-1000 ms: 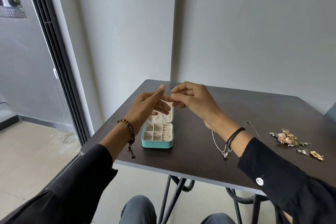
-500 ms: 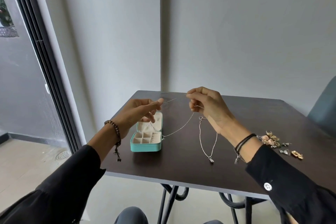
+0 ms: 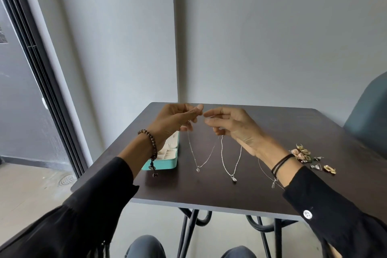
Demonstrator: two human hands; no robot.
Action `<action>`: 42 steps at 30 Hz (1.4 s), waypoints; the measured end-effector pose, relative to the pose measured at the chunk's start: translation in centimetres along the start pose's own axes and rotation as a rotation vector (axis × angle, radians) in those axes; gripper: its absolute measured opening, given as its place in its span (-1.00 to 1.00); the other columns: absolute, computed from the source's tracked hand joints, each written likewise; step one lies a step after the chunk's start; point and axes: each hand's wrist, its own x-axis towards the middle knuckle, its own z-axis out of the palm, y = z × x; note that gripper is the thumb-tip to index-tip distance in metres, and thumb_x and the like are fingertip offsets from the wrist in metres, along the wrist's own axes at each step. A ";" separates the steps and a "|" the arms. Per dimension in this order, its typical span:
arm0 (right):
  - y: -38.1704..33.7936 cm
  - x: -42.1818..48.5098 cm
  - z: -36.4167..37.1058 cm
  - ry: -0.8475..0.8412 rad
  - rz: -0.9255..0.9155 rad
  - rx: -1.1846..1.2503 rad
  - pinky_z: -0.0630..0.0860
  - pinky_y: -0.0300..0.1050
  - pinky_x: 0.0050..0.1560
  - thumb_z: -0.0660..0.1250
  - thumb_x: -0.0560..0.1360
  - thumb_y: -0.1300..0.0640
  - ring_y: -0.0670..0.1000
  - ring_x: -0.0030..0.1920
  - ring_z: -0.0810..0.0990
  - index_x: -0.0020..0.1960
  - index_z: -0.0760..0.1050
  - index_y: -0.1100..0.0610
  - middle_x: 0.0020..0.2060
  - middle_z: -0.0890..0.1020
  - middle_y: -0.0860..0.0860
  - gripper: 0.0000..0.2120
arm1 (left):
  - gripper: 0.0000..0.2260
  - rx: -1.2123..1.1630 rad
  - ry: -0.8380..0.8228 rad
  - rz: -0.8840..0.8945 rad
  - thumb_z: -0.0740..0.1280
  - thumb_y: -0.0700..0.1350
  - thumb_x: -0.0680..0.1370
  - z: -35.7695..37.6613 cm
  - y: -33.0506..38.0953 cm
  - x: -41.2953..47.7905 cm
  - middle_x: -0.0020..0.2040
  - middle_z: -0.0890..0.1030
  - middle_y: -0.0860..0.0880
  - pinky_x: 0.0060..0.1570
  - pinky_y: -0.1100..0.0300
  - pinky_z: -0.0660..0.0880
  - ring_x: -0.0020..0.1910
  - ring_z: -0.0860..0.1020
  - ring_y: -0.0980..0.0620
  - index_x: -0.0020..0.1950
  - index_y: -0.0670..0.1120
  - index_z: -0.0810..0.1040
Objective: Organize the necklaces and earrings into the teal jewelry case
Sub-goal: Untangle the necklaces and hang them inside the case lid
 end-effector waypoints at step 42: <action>13.5 9.9 -3.4 0.262 0.176 -0.460 0.70 0.05 -0.09 0.55 0.43 0.20 0.10 -0.26 0.72 -0.14 0.65 0.03 -0.22 0.72 0.03 -0.89 | -0.84 0.749 -0.002 -0.144 0.43 -0.25 0.47 4.8 -11.4 12.6 -0.03 0.71 -0.05 -0.01 0.20 0.55 -0.02 0.65 0.03 0.02 -0.10 0.70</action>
